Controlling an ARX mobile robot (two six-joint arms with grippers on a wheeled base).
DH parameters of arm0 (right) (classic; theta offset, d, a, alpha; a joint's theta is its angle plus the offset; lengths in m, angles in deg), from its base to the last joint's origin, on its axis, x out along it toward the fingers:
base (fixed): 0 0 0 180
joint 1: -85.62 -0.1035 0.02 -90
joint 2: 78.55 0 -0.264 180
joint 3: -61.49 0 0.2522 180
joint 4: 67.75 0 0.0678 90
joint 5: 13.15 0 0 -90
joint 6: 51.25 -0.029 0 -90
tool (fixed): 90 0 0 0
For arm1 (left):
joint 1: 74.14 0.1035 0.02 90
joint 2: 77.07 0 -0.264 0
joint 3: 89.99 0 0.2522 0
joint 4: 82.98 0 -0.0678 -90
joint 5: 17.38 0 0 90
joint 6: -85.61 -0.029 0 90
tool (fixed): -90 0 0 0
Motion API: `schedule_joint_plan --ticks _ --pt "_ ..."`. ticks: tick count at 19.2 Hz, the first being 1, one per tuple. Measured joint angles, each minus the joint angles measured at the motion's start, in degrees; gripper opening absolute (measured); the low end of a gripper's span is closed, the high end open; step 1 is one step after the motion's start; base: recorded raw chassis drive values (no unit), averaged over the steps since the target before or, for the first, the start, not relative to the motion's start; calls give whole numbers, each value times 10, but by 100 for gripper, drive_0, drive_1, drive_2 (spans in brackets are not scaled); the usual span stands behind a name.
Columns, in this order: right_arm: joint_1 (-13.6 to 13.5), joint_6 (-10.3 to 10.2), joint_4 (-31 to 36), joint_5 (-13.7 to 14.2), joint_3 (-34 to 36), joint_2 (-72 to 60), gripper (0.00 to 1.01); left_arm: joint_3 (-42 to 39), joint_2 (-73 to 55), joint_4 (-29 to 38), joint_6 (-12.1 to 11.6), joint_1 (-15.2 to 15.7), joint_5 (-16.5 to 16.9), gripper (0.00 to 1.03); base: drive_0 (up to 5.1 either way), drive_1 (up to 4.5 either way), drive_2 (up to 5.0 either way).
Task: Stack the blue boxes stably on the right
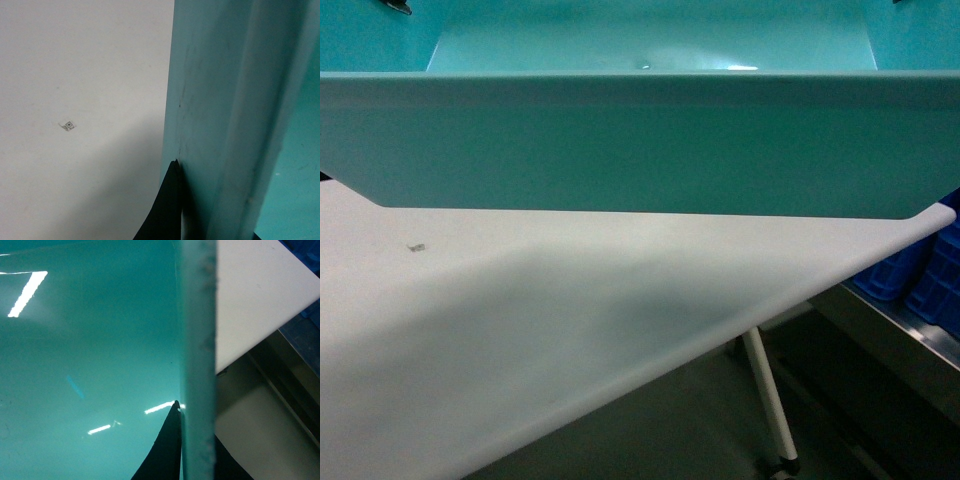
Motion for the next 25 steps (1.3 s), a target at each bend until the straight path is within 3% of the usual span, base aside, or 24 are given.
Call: schedule_joint_plan --ticks 21,25 --pt "-1 0 1 1 0 0 2 0 0 1 1 1 0 2 315 -535 -234" --pt "0 0 -2 3 0 0 2 0 2 0 1 -2 1 2 -50 -224 -139"
